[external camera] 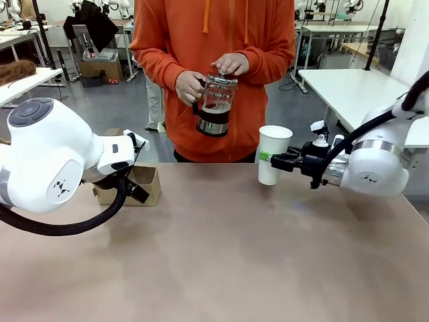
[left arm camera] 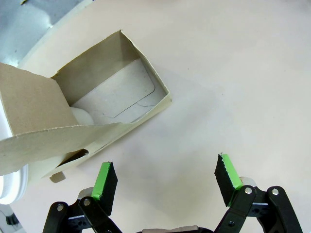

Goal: Pour a drink into a cup and package it in a carrier.
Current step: Pick up the 600 ml Paper Cup and place it in the middle top area of the table, then when a person places the Paper Cup Lid on the 600 ml Paper Cup , lift the 600 ml Paper Cup.

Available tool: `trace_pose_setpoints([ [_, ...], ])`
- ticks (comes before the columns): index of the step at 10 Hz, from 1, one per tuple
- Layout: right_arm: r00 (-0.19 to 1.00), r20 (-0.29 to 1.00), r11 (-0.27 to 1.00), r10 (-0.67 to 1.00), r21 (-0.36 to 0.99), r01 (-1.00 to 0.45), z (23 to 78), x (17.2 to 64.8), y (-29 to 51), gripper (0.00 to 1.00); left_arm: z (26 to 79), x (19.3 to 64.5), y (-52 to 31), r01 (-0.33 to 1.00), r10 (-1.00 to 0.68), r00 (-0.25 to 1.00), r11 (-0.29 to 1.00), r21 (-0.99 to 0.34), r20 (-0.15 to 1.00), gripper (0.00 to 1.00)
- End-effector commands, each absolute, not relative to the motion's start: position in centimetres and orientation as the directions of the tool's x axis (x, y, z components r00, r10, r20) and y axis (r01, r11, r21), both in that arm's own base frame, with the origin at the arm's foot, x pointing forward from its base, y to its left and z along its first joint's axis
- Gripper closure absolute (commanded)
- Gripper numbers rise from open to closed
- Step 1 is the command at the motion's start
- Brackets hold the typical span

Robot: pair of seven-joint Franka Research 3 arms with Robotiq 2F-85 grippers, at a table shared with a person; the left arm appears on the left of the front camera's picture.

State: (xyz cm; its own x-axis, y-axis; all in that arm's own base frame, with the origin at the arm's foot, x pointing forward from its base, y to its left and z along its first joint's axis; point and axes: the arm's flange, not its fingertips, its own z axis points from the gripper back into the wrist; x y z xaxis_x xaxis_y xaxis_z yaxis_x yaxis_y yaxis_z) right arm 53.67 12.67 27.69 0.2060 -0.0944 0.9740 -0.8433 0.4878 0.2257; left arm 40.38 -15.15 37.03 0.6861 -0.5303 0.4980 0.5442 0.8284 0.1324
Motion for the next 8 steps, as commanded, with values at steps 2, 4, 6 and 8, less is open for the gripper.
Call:
trace_pose_setpoints([
  [2, 0.181, 0.98, 0.531, -0.085, 0.199, -0.824, 27.23, 54.68, 13.36, 0.2, 37.05, 40.36, -15.13, 0.544, -0.53, 0.686, 0.829, 0.131, 0.499, 0.0],
  [4, 0.198, 0.976, 0.496, -0.088, 0.216, -0.841, 27.17, 54.14, 12.79, 0.2, 37.05, 40.36, -15.13, 0.544, -0.53, 0.686, 0.829, 0.131, 0.499, 0.0],
  [6, 0.198, 0.976, 0.496, -0.088, 0.216, -0.841, 27.17, 54.14, 12.79, 0.2, 37.05, 40.36, -15.13, 0.544, -0.53, 0.686, 0.829, 0.131, 0.499, 0.0],
  [8, 0.198, 0.976, 0.496, -0.088, 0.216, -0.841, 27.17, 54.14, 12.79, 0.2, 37.05, 40.36, -15.13, 0.544, -0.53, 0.686, 0.829, 0.131, 0.499, 0.0],
])
